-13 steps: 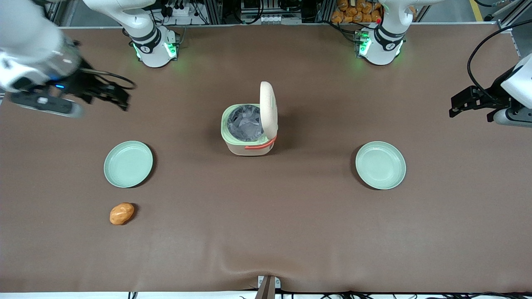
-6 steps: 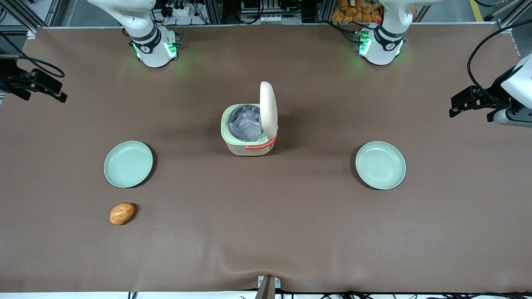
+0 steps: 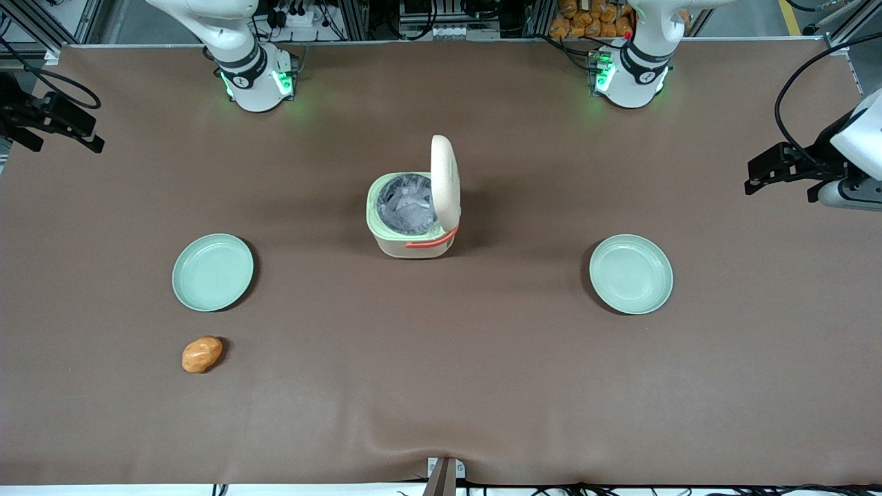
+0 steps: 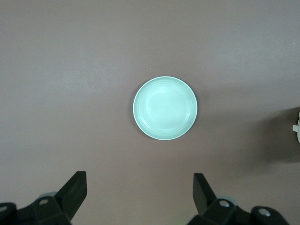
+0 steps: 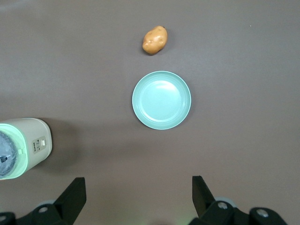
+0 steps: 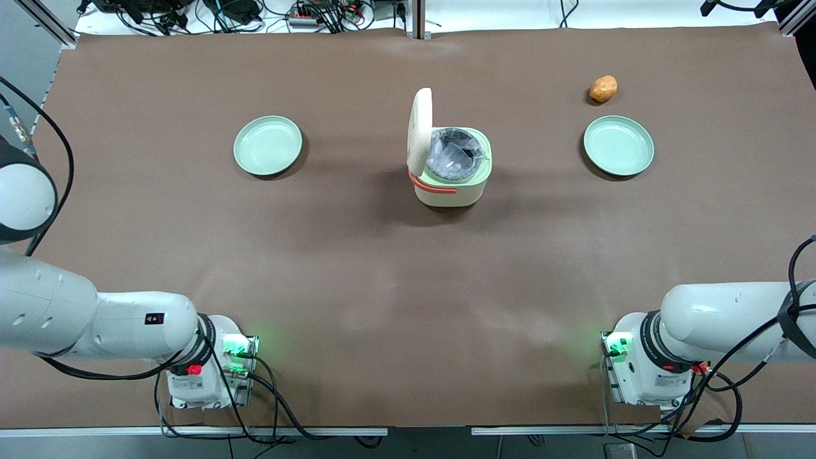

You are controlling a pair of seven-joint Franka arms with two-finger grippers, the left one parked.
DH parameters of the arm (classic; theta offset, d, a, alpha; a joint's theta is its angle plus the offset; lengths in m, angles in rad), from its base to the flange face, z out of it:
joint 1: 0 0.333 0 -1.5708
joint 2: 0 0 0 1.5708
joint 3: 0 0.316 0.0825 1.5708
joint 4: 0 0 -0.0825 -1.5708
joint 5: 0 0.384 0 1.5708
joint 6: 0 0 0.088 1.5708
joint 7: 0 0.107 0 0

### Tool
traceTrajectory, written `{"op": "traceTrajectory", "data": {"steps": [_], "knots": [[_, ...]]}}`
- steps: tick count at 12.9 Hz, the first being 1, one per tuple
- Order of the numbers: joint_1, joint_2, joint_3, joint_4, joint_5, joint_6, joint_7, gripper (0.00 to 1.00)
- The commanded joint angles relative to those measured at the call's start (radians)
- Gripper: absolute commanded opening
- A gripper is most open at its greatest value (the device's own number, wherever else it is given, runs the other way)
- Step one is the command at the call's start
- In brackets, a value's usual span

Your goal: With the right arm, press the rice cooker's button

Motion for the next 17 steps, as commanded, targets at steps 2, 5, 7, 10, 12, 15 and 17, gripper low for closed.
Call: {"op": "traceTrajectory", "data": {"steps": [2,5,7,10,12,15,17], "knots": [[-0.017,-0.023,0.015,-0.022,0.009,0.006,-0.020,1.00],[-0.014,-0.019,0.018,-0.013,0.005,0.003,-0.018,1.00],[-0.014,-0.019,0.018,-0.013,0.005,-0.001,-0.020,1.00],[-0.014,-0.017,0.018,-0.005,0.003,-0.001,-0.018,1.00],[-0.014,-0.015,0.018,-0.005,0.003,-0.001,-0.018,1.00],[-0.014,-0.017,0.018,-0.005,0.003,-0.003,-0.018,1.00],[-0.014,-0.015,0.018,-0.005,0.003,-0.003,-0.018,1.00]]}}
